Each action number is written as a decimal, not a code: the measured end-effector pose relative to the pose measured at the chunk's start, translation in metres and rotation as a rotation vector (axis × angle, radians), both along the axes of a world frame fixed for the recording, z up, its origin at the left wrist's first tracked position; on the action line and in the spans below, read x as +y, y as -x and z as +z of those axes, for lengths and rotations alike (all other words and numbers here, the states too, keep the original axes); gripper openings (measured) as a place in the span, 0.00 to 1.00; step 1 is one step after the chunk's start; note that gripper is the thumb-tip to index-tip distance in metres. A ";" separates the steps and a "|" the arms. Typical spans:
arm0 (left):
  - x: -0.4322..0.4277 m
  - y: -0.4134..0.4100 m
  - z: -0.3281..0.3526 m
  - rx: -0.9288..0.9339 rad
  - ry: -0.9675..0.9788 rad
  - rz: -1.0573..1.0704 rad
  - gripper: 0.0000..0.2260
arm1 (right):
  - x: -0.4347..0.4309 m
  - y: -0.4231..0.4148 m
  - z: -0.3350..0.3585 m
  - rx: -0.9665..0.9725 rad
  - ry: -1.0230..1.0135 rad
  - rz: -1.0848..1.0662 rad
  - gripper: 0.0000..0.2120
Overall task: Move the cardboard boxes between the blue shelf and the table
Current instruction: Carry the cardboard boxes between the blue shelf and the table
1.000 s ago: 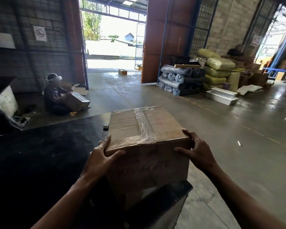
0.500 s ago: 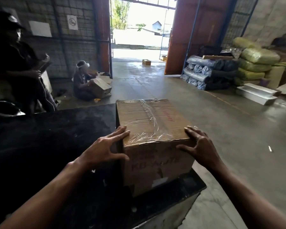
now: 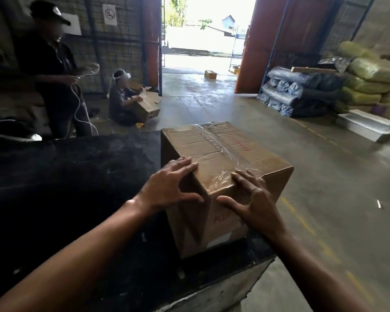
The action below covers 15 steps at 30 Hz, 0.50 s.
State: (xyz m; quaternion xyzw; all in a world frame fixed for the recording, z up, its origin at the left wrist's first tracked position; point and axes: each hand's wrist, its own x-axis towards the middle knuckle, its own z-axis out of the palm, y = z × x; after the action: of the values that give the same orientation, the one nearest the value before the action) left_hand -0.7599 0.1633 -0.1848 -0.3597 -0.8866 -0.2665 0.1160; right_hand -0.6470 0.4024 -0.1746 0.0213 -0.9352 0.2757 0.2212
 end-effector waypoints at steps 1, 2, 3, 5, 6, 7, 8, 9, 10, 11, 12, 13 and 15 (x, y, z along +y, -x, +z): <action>0.009 0.002 0.001 -0.003 -0.013 -0.015 0.47 | -0.006 0.002 0.001 -0.003 0.019 0.001 0.47; 0.015 0.006 0.003 -0.016 -0.037 -0.043 0.45 | -0.009 0.003 0.002 -0.001 0.035 -0.013 0.47; 0.018 0.016 0.004 -0.032 -0.063 -0.084 0.43 | -0.011 0.004 0.003 0.006 0.046 -0.034 0.46; 0.013 0.041 0.007 -0.028 -0.083 -0.158 0.41 | -0.014 0.004 0.004 0.016 0.049 -0.066 0.44; 0.008 0.056 0.007 -0.021 -0.077 -0.177 0.42 | -0.016 0.004 0.005 0.013 0.049 -0.081 0.44; 0.003 0.070 0.008 -0.022 -0.064 -0.191 0.43 | -0.019 0.004 0.006 0.006 0.050 -0.101 0.44; 0.000 0.084 0.009 -0.027 -0.047 -0.200 0.44 | -0.024 0.005 0.006 -0.001 0.049 -0.128 0.44; -0.002 0.097 0.011 -0.036 -0.025 -0.209 0.45 | -0.028 0.006 0.005 -0.005 0.040 -0.155 0.44; -0.004 0.110 0.013 -0.043 -0.003 -0.222 0.47 | -0.033 0.007 0.004 -0.009 0.025 -0.181 0.43; -0.006 0.122 0.016 -0.048 0.018 -0.235 0.49 | -0.038 0.008 0.002 -0.016 0.005 -0.200 0.43; -0.007 0.136 0.018 -0.047 0.034 -0.246 0.50 | -0.042 0.008 0.000 -0.023 -0.021 -0.215 0.43; -0.009 0.148 0.019 -0.046 0.045 -0.250 0.51 | -0.045 0.007 -0.002 -0.035 -0.045 -0.228 0.43; -0.015 0.169 0.018 -0.062 0.031 -0.234 0.51 | -0.049 0.005 -0.003 -0.049 -0.082 -0.249 0.43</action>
State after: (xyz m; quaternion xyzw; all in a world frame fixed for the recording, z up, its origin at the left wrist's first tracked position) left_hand -0.9284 0.1481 -0.1670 -0.4542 -0.8457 -0.2755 0.0511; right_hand -0.6522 0.3533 -0.1775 -0.0926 -0.9462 0.2083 0.2295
